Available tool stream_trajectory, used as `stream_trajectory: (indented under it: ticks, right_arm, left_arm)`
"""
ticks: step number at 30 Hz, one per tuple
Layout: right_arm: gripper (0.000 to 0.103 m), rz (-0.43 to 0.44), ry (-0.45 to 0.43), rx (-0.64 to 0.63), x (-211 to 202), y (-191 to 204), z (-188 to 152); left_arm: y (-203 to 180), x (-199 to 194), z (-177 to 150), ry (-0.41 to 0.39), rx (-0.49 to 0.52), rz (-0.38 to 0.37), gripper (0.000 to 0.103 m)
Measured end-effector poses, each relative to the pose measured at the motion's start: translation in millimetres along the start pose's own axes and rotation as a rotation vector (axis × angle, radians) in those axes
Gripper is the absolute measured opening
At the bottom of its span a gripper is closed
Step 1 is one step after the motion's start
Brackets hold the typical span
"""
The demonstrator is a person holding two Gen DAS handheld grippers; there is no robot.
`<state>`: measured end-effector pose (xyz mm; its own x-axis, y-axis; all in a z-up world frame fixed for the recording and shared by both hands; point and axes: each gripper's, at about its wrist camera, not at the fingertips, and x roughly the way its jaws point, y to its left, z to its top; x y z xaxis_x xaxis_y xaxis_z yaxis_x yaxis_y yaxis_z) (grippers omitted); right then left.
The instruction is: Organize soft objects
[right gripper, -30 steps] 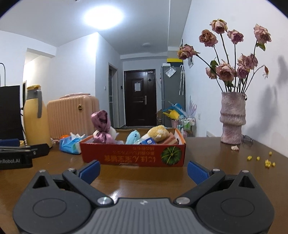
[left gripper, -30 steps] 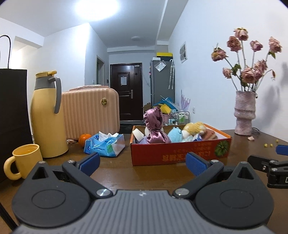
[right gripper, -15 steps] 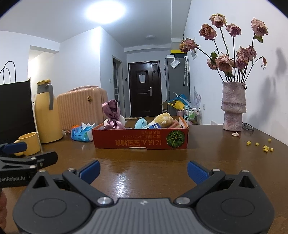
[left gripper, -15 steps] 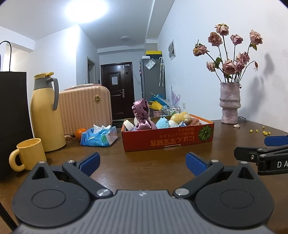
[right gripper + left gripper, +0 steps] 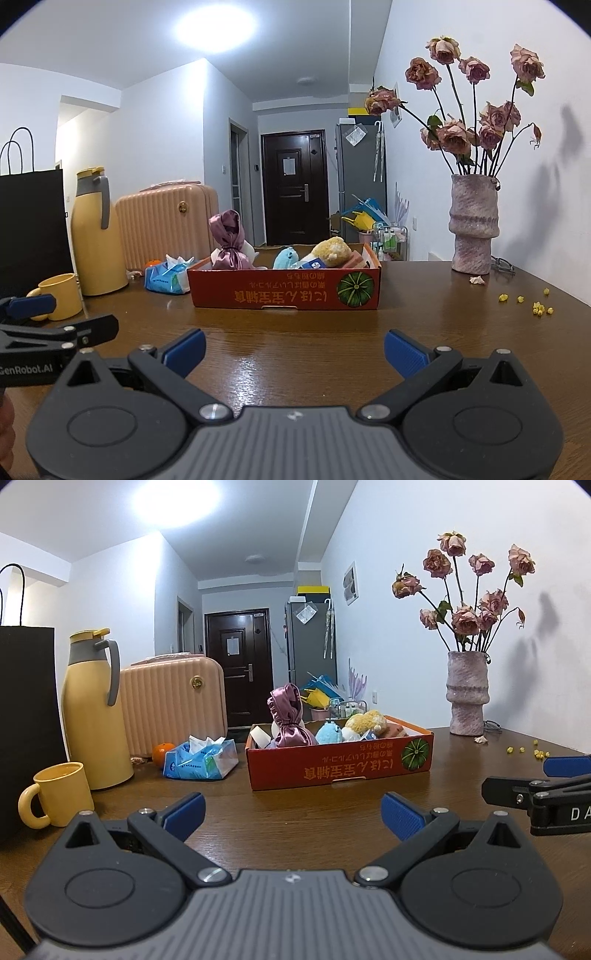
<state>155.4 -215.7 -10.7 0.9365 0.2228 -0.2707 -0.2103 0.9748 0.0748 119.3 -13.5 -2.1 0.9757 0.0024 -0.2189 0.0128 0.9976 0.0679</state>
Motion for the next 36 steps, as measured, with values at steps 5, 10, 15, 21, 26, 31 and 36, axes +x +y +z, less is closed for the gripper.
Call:
stream_trajectory:
  ticks: [5, 10, 15, 21, 26, 31, 36]
  right_arm:
    - [0.103, -0.002, 0.0, -0.001, -0.5, 0.2, -0.2]
    - [0.103, -0.001, 0.0, -0.001, -0.7, 0.1, -0.2]
    - [0.103, -0.001, -0.001, -0.001, -0.9, 0.2, -0.3]
    - [0.103, -0.001, -0.001, -0.003, -1.1, 0.4, -0.4]
    - [0.103, -0.001, -0.002, -0.005, -1.7, 0.5, 0.0]
    - [0.103, 0.0, -0.004, -0.01, -3.5, 1.6, 1.1]
    - [0.103, 0.0, -0.004, -0.01, -3.1, 2.4, 0.8]
  left_arm:
    - [0.0, -0.1, -0.1, -0.001, 0.0, -0.001, 0.103]
    - [-0.5, -0.8, -0.1, -0.001, 0.001, -0.002, 0.103]
    - [-0.6, -0.8, -0.2, -0.001, 0.001, -0.001, 0.103]
    - [-0.7, -1.0, -0.5, -0.002, 0.001, -0.002, 0.103]
    - [-0.8, -1.0, -0.6, -0.001, 0.001, -0.002, 0.103]
    - [-2.0, -2.3, -0.9, -0.001, 0.004, -0.003, 0.103]
    - [-2.2, -2.2, -1.0, -0.001, 0.005, 0.001, 0.103]
